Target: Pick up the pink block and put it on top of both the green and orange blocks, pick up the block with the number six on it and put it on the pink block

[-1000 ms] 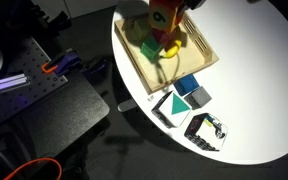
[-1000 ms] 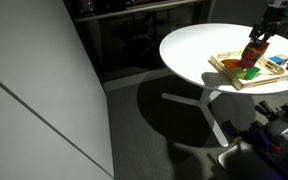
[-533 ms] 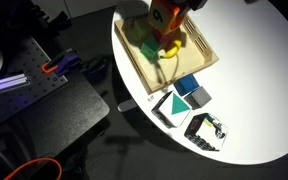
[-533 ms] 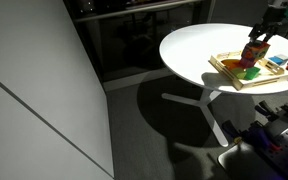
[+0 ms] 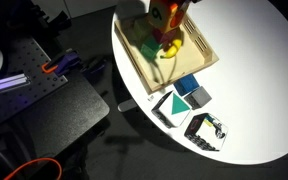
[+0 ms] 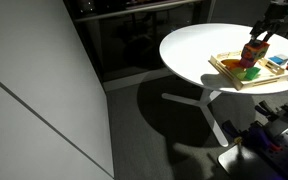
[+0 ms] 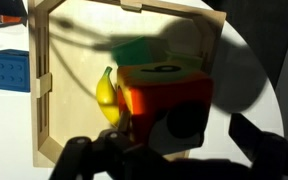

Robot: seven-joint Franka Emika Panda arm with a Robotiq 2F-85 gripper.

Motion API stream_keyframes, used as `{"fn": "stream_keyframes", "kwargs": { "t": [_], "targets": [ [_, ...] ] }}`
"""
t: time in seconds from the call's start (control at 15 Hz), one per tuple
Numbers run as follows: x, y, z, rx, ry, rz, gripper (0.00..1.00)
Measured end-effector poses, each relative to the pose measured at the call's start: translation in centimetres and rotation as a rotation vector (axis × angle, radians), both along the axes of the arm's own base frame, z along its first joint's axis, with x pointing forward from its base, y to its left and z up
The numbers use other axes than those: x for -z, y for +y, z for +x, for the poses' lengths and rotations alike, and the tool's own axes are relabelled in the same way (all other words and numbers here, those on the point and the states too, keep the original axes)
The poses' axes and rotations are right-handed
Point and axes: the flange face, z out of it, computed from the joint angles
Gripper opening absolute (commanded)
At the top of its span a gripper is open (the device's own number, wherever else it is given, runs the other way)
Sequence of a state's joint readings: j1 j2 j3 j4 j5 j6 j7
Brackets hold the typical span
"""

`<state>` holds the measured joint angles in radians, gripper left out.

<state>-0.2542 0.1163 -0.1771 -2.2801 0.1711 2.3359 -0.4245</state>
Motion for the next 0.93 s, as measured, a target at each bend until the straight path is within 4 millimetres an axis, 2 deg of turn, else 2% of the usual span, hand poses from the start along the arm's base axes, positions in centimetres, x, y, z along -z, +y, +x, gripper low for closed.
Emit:
{"fn": "stream_keyframes", "kwargs": {
  "t": [0.6, 0.93],
  "targets": [
    [-2.2, 0.9, -2.2, 0.007, -0.031, 0.006, 1.0],
    [-3.2, 2.7, -3.2, -0.023, 0.004, 0.043, 1.0]
  ]
}}
